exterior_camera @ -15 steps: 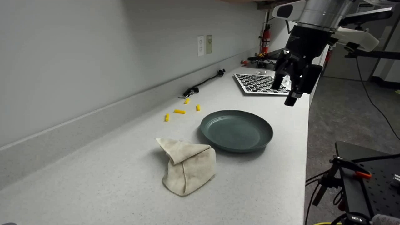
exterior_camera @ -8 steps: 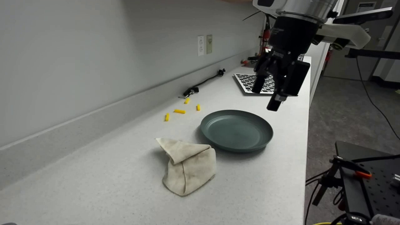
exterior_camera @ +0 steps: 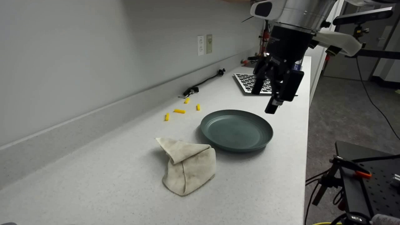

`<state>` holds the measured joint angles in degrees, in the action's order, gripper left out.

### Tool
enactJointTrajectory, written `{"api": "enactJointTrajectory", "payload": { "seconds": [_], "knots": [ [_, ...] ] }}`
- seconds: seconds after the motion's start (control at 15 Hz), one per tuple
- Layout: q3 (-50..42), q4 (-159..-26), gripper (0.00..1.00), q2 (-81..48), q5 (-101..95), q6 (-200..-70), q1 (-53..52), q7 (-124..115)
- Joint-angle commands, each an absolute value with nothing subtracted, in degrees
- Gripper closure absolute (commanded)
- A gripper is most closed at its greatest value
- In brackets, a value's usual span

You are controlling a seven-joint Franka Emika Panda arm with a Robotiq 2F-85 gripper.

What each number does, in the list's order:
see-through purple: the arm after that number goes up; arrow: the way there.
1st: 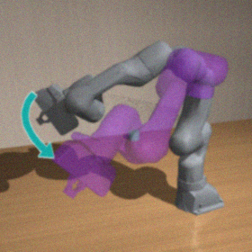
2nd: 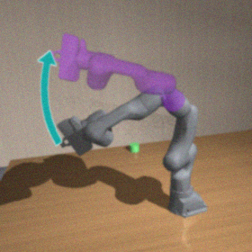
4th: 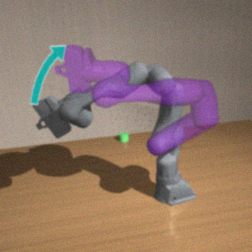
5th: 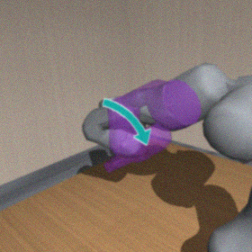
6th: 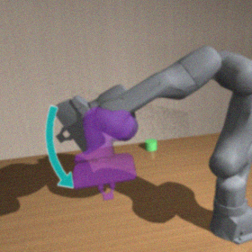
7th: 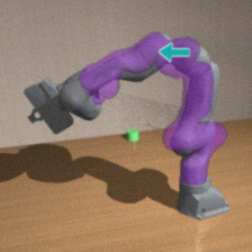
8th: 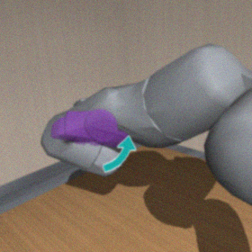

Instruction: Use the towel to wipe the plate

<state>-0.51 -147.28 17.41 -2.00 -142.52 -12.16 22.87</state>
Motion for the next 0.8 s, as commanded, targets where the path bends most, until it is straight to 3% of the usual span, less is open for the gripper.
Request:
{"api": "enactJointTrajectory", "payload": {
  "seconds": [0.0,0.73],
  "knots": [
    [1.63,-144.19,0.0,11.0,-4.11,-149.01,-10.93,21.74],
    [8.83,-132.67,0.0,-10.39,0.47,-168.35,-10.86,23.79]
  ]
}}
